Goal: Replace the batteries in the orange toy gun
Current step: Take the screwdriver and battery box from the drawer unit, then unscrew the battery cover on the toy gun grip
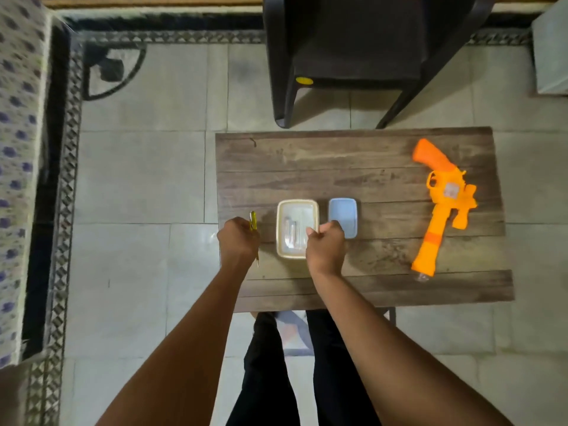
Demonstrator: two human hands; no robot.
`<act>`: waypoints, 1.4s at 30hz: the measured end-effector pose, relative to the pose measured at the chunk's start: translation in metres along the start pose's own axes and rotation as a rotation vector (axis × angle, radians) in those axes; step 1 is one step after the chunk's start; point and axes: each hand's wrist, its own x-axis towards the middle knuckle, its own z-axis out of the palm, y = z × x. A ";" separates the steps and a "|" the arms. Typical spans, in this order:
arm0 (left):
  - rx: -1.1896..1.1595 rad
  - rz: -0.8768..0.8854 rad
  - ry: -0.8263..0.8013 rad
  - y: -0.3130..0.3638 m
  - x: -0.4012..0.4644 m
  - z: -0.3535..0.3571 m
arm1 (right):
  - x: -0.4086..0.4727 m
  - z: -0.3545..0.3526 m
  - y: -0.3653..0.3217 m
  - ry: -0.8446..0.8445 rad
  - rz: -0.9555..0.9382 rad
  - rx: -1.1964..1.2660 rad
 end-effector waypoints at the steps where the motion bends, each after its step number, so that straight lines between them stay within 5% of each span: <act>1: 0.024 -0.001 -0.014 -0.006 0.011 0.005 | 0.004 0.011 0.002 0.019 0.001 -0.021; 17: 0.009 0.185 -0.038 -0.034 0.058 0.029 | 0.019 0.058 0.009 0.062 -0.112 -0.297; 42: -0.024 0.233 -0.014 -0.037 0.050 0.012 | -0.013 0.034 0.012 0.163 -0.265 0.036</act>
